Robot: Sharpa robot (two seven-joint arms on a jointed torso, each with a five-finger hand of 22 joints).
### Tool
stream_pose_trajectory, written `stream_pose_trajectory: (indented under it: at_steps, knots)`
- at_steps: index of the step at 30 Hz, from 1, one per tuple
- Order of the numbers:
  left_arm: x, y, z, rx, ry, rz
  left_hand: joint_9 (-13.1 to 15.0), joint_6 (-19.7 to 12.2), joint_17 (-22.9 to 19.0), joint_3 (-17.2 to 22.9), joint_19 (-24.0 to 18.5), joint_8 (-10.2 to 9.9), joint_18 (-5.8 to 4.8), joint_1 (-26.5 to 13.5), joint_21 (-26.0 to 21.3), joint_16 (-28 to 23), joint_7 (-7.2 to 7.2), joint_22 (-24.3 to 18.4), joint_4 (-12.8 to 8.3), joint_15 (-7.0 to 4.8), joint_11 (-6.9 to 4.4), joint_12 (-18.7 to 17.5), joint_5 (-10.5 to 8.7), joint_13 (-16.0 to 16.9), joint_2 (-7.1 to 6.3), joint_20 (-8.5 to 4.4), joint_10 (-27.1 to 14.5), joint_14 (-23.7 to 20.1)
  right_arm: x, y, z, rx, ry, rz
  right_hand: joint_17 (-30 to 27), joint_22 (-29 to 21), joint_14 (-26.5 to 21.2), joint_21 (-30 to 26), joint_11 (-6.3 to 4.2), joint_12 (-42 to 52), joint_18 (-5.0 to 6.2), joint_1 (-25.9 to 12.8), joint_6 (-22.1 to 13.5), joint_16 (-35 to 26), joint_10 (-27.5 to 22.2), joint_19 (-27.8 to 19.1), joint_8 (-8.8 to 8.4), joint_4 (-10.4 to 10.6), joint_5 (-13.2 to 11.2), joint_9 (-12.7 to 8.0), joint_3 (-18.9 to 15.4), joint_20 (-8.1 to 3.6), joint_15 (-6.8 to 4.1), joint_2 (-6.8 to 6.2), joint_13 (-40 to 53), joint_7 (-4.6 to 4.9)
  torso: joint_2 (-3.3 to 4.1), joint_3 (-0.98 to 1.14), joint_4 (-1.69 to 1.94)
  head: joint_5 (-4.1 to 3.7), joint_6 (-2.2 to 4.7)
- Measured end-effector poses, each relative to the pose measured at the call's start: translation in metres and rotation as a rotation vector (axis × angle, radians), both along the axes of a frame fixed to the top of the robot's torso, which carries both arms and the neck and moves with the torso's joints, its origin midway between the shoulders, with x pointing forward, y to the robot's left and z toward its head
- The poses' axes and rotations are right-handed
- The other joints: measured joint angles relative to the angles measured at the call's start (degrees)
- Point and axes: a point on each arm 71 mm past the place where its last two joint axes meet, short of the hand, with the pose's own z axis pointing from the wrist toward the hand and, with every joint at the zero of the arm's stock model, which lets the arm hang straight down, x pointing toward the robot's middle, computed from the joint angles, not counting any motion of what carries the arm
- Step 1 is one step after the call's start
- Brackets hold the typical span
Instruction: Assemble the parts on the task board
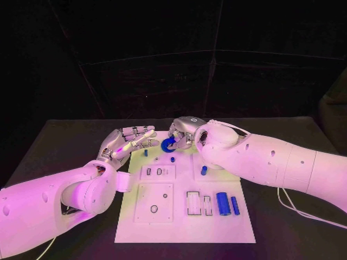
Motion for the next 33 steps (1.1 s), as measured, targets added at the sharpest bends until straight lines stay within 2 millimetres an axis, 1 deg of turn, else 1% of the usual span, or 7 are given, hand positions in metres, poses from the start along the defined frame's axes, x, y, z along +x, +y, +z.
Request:
stream_pose_trajectory:
  at_steps: [3, 6, 10, 16, 22, 27, 33]
  knots:
    - [0.0, 0.0, 0.0, 0.0, 0.0, 0.0, 0.0, 0.0, 0.0, 0.0, 0.0, 0.0, 0.0, 0.0, 0.0, 0.0, 0.0, 0.0, 0.0, 0.0, 0.0, 0.0, 0.0, 0.0, 0.0, 0.0, 0.0, 0.0, 0.0, 0.0, 0.0, -0.003, 0.002, 0.0, 0.0, -0.3, -0.1, -0.3, 0.67, -1.2, 0.0, -0.3, -4.1, 0.0, -0.7, -0.3, -0.34, 0.3, 0.0, -0.3, -0.9, 0.3, 0.48, -0.06, -1.1, 0.47, 0.0, -0.01, 0.0, 0.06, -0.04]
    - [0.0, 0.0, 0.0, 0.0, 0.0, 0.0, 0.0, 0.0, 0.0, 0.0, 0.0, 0.0, 0.0, 0.0, 0.0, 0.0, 0.0, 0.0, 0.0, 0.0, 0.0, 0.0, 0.0, 0.0, 0.0, 0.0, 0.0, 0.0, 0.001, 0.0, -0.001, -0.007, 0.004, -0.001, 0.0, -0.4, -0.1, -0.3, 0.68, -1.5, 0.0, -0.3, -5.6, 0.0, -1.1, -0.3, -0.54, 0.3, 0.0, -0.3, -1.2, 0.3, 0.48, -0.06, -1.6, 0.64, -0.01, -0.01, 0.0, 0.07, -0.08]
    - [0.0, 0.0, 0.0, 0.0, 0.0, 0.0, 0.0, 0.0, 0.0, 0.0, 0.0, 0.0, 0.0, 0.0, 0.0, 0.0, 0.0, 0.0, 0.0, 0.0, 0.0, -0.2, 0.0, 0.0, 0.0, 0.0, 0.0, 0.0, 0.001, -0.001, -0.001, -0.008, 0.005, -0.001, 0.0, -0.5, -0.1, -0.3, 0.68, -1.5, 0.0, -0.3, -5.3, 0.0, -1.1, -0.1, -0.63, 0.6, 0.0, -0.3, -1.5, 0.46, 0.48, -0.06, -1.6, 0.73, -0.01, -0.01, 0.01, 0.07, -0.09]
    - [0.0, 0.001, 0.0, 0.0, 0.0, 0.001, 0.0, 0.0, 0.0, 0.0, 0.0, 0.0, 0.0, 0.0, 0.0, 0.0, 0.0, 0.0, 0.0, 0.0, 0.0, -0.2, 0.0, 0.0, 0.0, 0.0, 0.0, 0.0, -0.003, -0.015, 0.002, 0.017, -0.009, -0.001, 0.0, -0.3, -0.1, -0.3, 0.68, -1.5, 0.0, -0.3, -0.7, 0.0, -1.1, -0.1, 0.21, 0.6, 2.3, 0.4, -2.2, 0.5, 0.48, 0.01, -1.1, 0.2, -0.02, 0.04, 0.01, 0.04, -0.03]
    - [0.0, 0.003, 0.0, 0.003, 0.0, 0.005, 0.0, 0.0, 0.0, 0.0, 0.0, -0.2, 0.0, 0.0, 0.0, 0.0, 0.0, 0.0, 0.0, 0.0, 0.0, -0.2, 0.0, 0.0, 0.0, 0.0, 0.0, 0.0, -0.008, -0.063, 0.007, 0.115, -0.013, -0.025, 0.0, -1.0, -0.1, -0.6, 0.36, -1.1, -0.01, 1.0, 0.1, -0.1, -0.8, -0.1, 0.5, -0.4, 5.1, 0.3, -2.4, 0.5, 0.48, 1.23, -0.6, -0.19, -0.16, 0.07, -0.24, -0.01, 0.17]
    - [0.001, 0.005, -0.001, 0.004, 0.0, 0.009, 0.0, 0.0, 0.0, 0.0, 0.0, -0.2, 0.0, 0.0, 0.0, 0.0, 0.0, 0.0, 0.0, 0.0, 0.0, -0.2, 0.0, 0.0, 0.0, 0.0, 0.0, 0.0, -0.012, -0.108, 0.01, 0.196, 0.016, -0.05, 0.0, -1.3, -0.1, -0.6, 0.15, -1.1, 0.0, 2.9, 0.7, -0.3, -1.0, -0.3, 0.5, -2.2, 5.1, 0.3, -2.4, 0.28, 0.48, 0.52, -0.7, -0.4, -0.38, 0.13, -0.73, -0.06, 0.44]
    - [0.003, 0.006, -0.001, 0.005, 0.0, 0.01, 0.0, 0.0, 0.0, 0.0, 0.0, -0.2, 0.0, 0.0, 0.0, 0.0, 0.0, 0.0, 0.0, 0.0, 0.0, -0.2, 0.0, 0.0, 0.0, 0.0, 0.0, 0.0, -0.013, -0.156, 0.011, 0.269, 0.042, -0.087, 0.0, -1.6, -0.1, -0.9, -0.06, -1.7, 0.0, 3.4, -0.1, -0.3, -1.2, -0.5, 0.04, -3.0, 5.8, 0.1, -3.1, 0.48, 0.48, 0.02, -1.5, -0.18, -0.63, 0.29, -1.41, -0.52, 0.75]
